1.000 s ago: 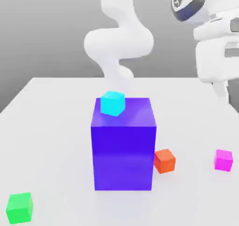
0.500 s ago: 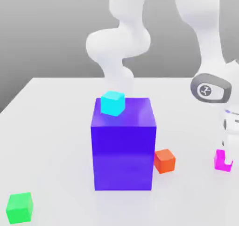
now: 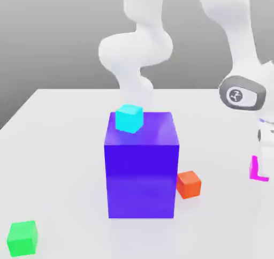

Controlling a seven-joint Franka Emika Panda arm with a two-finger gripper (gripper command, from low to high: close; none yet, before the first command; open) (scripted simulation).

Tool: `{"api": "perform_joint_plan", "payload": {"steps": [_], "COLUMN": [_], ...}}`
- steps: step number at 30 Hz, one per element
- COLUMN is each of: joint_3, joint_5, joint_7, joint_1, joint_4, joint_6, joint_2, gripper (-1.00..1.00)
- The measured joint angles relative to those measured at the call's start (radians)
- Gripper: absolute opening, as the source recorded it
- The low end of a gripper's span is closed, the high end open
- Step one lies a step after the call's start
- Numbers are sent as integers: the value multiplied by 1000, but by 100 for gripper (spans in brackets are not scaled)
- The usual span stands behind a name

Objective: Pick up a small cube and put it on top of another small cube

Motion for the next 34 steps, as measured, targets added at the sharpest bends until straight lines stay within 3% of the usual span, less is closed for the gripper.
{"api": "perform_joint_plan", "payload": {"steps": [18, 23, 24, 30, 34], "joint_3": [-442, -490, -487, -485, -521], "joint_5": [206, 314, 329, 336, 281], "joint_7": [-170, -248, -258, -263, -223], "joint_1": [-543, -705, -720, -727, -707], "joint_4": [189, 269, 276, 280, 276], "joint_6": [-171, -105, -89, -80, -170], "joint_2": [23, 166, 190, 202, 103], "gripper": [-100, -100, 100, 100, 100]}}
